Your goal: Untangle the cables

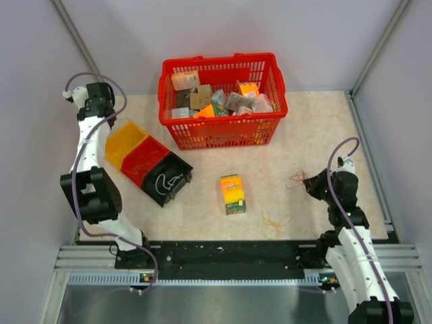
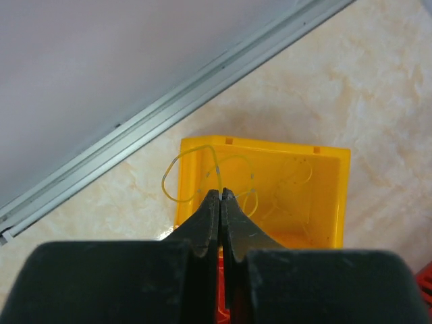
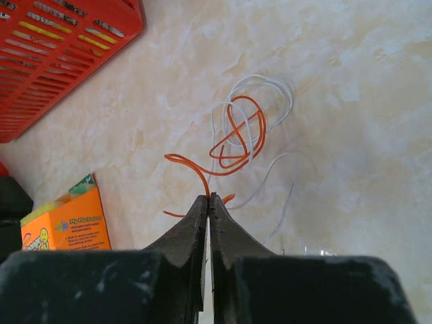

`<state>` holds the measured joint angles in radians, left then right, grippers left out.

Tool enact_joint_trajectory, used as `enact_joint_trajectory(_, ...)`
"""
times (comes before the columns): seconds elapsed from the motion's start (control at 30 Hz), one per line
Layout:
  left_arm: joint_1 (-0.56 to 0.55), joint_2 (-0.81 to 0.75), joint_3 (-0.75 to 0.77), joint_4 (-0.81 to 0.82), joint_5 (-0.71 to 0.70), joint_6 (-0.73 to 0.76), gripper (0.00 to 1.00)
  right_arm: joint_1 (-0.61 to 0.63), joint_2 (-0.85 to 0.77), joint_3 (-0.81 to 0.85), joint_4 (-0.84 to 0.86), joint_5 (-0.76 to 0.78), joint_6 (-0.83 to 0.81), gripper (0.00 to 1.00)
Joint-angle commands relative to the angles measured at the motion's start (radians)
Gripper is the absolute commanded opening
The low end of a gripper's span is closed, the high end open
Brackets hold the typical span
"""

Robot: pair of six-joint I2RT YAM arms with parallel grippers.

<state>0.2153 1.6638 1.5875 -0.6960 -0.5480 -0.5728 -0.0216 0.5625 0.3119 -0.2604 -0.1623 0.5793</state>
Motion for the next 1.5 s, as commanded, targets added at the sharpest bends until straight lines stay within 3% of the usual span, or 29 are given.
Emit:
enact_joint_trajectory(0.0, 0.006, 0.066, 0.043, 0.007, 0.071, -0.002, 0.08, 0.015, -0.013, 0.004, 0.038, 0.0, 0.001, 0.0)
enact_joint_trajectory(0.07, 0.004, 0.076, 0.048, -0.006, 0.075, -0.012, 0.26, 0.015, -0.01, 0.006, 0.033, -0.003, -0.002, 0.0)
enact_joint_trajectory(0.23, 0.002, 0.039, 0.022, -0.032, 0.177, -0.027, 0.54, 0.015, -0.009, 0.013, 0.029, -0.011, -0.006, 0.0)
enact_joint_trajectory(0.33, -0.001, -0.007, -0.018, -0.013, 0.274, -0.03, 0.82, 0.015, -0.007, 0.021, 0.024, -0.016, -0.01, 0.0)
enact_joint_trajectory(0.37, -0.005, -0.022, -0.027, -0.008, 0.304, -0.036, 0.97, 0.015, -0.006, 0.024, 0.024, -0.019, -0.013, 0.0)
enact_joint_trajectory(0.57, -0.031, -0.128, -0.121, 0.114, 0.449, -0.006, 0.99, 0.017, -0.004, 0.061, -0.022, -0.017, -0.055, 0.0)
enact_joint_trajectory(0.73, -0.031, -0.147, -0.147, 0.121, 0.588, -0.016, 0.93, 0.015, 0.016, 0.069, -0.023, -0.02, -0.064, 0.0)
enact_joint_trajectory(0.8, -0.031, -0.174, -0.205, 0.131, 0.573, -0.033, 0.92, 0.015, 0.022, 0.066, -0.023, -0.016, -0.061, 0.0)
enact_joint_trajectory(0.9, -0.019, -0.219, -0.316, 0.179, 0.415, -0.11, 0.93, 0.015, 0.02, 0.058, -0.023, -0.01, -0.061, 0.0)
enact_joint_trajectory(1.1, 0.131, -0.228, -0.366, 0.15, 0.39, -0.226, 0.84, 0.015, 0.023, 0.058, -0.023, 0.0, -0.068, 0.0)
enact_joint_trajectory(1.2, 0.163, -0.249, -0.385, 0.161, 0.26, -0.232, 0.98, 0.015, 0.036, 0.052, -0.022, -0.005, -0.065, 0.0)
enact_joint_trajectory(1.4, 0.275, -0.139, -0.425, 0.24, 0.402, -0.28, 0.98, 0.015, 0.115, 0.081, -0.014, -0.057, -0.085, 0.0)
enact_joint_trajectory(1.47, 0.301, -0.101, -0.432, 0.274, 0.44, -0.285, 0.9, 0.015, 0.137, 0.09, -0.014, -0.06, -0.087, 0.0)
